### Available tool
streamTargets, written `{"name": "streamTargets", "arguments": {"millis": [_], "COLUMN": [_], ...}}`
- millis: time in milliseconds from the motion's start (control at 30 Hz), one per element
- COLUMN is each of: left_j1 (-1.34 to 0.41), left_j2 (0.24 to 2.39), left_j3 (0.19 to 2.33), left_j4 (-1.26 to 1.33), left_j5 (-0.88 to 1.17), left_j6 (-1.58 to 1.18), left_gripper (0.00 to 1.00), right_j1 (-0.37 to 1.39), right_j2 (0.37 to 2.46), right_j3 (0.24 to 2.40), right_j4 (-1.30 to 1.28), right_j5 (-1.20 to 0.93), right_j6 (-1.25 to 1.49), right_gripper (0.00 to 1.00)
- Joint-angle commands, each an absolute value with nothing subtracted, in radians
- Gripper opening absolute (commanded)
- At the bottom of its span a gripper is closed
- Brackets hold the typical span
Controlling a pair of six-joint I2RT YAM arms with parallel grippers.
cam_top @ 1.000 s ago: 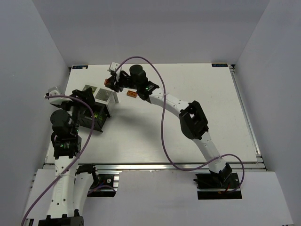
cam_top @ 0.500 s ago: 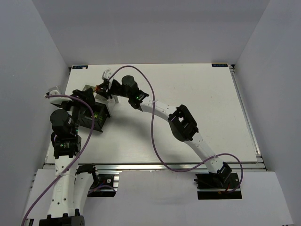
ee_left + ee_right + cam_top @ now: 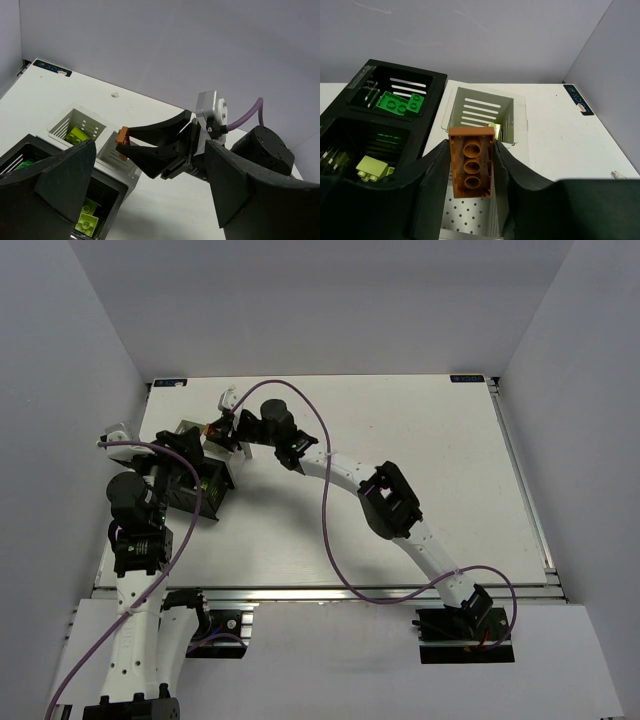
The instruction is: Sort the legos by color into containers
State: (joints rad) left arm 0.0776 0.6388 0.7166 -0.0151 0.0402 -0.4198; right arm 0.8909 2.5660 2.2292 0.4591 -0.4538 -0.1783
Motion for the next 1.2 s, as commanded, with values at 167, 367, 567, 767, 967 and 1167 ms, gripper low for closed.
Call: {"name": "streamTargets", "arguments": {"millis": [167,367,567,767,967,1167], "left_j1": [0.086,0.086,0.086,0.086,0.086,0.084], "left_j2": [0.637,0.638,0.640,0.649,0.652,0.653], "left_j3": [0.726,0.724,0.723,0.721,0.718,0.716], "left_j4": [-0.006,-0.008,-0.008,0.023,0.031,0.034], "left_j5": [0.061,0.067,0.067,0.084,0.107,0.112], "left_j6": [-0.420,-0.419,-0.417,-0.423,-0.433,-0.436], "left_gripper": [0.98,0.98,0.98,0.98,0.98,0.98], "right_j1": [0.871,0.854,0.839,0.730,0.597,0.575], "right_j2": [2.516,2.481,2.461,2.428,2.375,2.368], "right_j3": [2.302,2.287,2.252,2.321,2.241,2.105], "right_j4": [0.427,0.380,0.362,0.247,0.160,0.133], "right_j5": [-0.506,-0.546,-0.577,-0.616,-0.675,-0.589], "right_j6": [-0.172,-0.167,-0.172,-0.216,-0.211,-0.324], "right_gripper": [0.46,0.58,0.71,0.89,0.90,0.89]}}
